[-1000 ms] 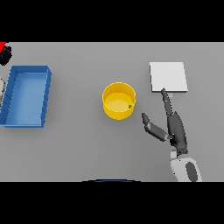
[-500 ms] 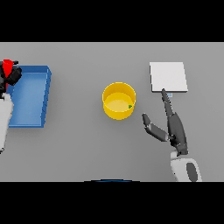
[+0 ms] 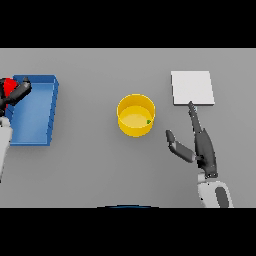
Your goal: Pick up the red beaker and tilt it to pour out 1 green nut into yellow bowl. Pick up the yellow bowl and place it on the metallic measuring scale.
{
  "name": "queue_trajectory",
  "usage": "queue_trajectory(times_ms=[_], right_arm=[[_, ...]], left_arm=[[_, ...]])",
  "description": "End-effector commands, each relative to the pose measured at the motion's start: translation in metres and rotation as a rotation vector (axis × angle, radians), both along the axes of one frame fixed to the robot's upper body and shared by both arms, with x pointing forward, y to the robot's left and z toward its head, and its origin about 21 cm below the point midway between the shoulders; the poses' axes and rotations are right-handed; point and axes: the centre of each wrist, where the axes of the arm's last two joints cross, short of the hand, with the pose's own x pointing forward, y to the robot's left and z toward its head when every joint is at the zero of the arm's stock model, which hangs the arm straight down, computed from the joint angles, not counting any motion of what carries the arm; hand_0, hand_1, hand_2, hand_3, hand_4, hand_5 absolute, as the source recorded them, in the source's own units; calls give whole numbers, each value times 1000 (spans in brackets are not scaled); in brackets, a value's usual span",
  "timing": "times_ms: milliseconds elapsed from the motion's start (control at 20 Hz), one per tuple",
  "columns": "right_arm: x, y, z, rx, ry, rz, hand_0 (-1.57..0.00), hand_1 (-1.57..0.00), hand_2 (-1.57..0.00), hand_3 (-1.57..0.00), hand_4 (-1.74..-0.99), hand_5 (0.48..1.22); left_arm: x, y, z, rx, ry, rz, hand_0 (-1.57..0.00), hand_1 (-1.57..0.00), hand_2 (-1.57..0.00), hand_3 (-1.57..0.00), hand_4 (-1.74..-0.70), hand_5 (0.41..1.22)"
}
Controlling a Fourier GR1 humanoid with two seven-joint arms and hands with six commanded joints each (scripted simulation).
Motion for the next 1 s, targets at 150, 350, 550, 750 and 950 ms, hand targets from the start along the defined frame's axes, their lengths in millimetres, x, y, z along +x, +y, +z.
queue_trajectory(times_ms=[150, 350, 550, 750, 950], right_arm=[[4, 2, 2, -6, 0, 11, 1, 1, 1, 1, -1011, 639], [5, 0, 1, -23, 16, 10, 1, 1, 1, 1, -1019, 643], [15, 1, 11, -134, 44, 106, 1, 1, 1, 1, -1005, 669], [42, -6, 37, -469, 40, 283, 1, 1, 1, 1, -1094, 677], [68, 10, 54, -741, -5, 438, 1, 1, 1, 1, -1192, 677]], left_arm=[[2, -3, -6, 58, 58, -60, -395, -325, -334, -314, -836, 657], [4, -2, -10, 57, 49, -82, -161, -133, -136, -128, -796, 649], [2, -2, -7, 71, 1, -103, -65, -54, -55, -52, -763, 657], [3, -3, -5, 64, -13, -112, -26, -21, -22, -21, -743, 664], [6, -5, -4, 71, -8, -109, -10, -8, -8, -8, -733, 680]])
